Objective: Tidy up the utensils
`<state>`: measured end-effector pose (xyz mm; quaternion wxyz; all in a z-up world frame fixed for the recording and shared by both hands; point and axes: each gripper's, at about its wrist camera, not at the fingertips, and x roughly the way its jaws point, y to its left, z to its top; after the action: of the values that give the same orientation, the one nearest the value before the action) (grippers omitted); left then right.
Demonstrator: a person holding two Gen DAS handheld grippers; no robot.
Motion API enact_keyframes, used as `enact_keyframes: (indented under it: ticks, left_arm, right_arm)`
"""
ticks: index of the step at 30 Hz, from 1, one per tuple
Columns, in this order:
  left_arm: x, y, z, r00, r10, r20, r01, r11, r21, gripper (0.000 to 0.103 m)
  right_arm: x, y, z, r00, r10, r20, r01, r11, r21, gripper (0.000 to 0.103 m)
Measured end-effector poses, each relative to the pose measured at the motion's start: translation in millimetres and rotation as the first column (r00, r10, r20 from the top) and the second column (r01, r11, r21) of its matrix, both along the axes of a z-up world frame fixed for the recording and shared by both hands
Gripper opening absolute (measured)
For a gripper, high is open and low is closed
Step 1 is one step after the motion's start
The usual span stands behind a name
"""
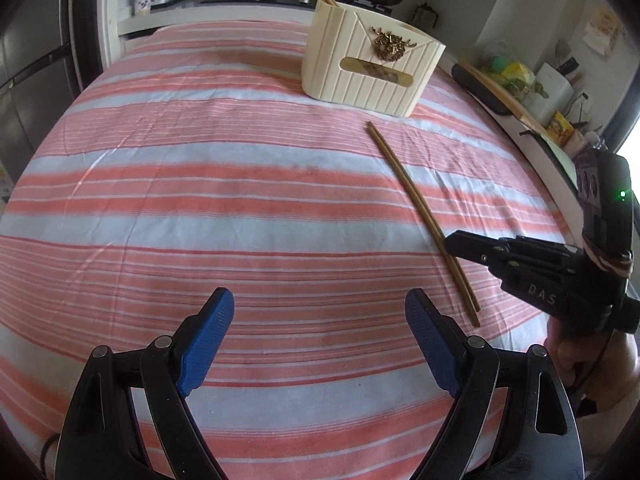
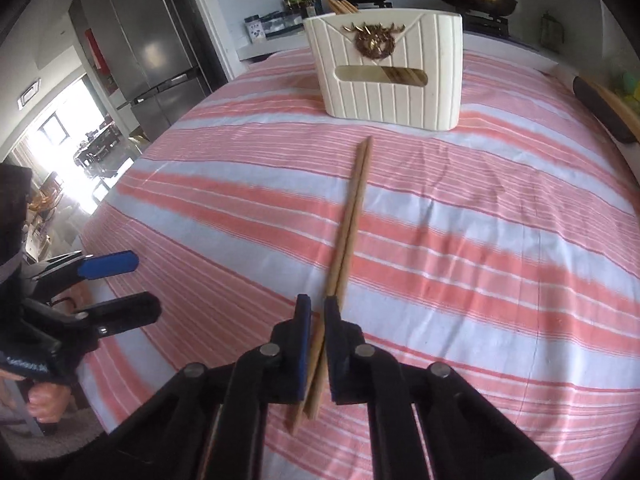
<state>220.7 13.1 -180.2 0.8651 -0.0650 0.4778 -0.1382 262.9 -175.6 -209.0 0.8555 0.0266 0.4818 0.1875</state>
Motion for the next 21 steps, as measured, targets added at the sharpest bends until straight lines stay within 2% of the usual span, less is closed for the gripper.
enact_keyframes:
  ticks: [4, 11, 15, 18, 21]
  left_arm:
    - [1, 4, -3, 1.000, 0.005, -0.007, -0.005, 1.000, -0.010, 0.089]
    - [3, -7, -1, 1.000, -0.021, -0.001, 0.021, 1.000, -0.013, 0.089]
    - [6, -18, 7, 0.999, -0.040, 0.015, 0.041, 0.999, -0.015, 0.089]
    - [15, -35, 12, 0.998, -0.066, 0.020, 0.066, 0.998, -0.020, 0.088]
    - [26, -69, 11, 0.992, -0.127, 0.021, 0.127, 0.992, 0.021, 0.088]
  right_arm:
    - [4, -17, -7, 0.997, -0.061, -0.057, 0.066, 0.994, 0.082, 0.006]
    - [3, 8, -2, 0.999, -0.030, -0.020, 0.028, 0.994, -0.104, 0.009]
    - [8, 9, -3, 0.999, -0.041, -0.023, 0.038, 0.991, -0.125, 0.007]
    - [3, -4, -1, 0.993, -0.120, -0.006, 0.118, 0.982, -0.147, 0.006]
    - [-11, -24, -1, 0.984, -0.180, 0.005, 0.179, 0.974, -0.138, 0.006]
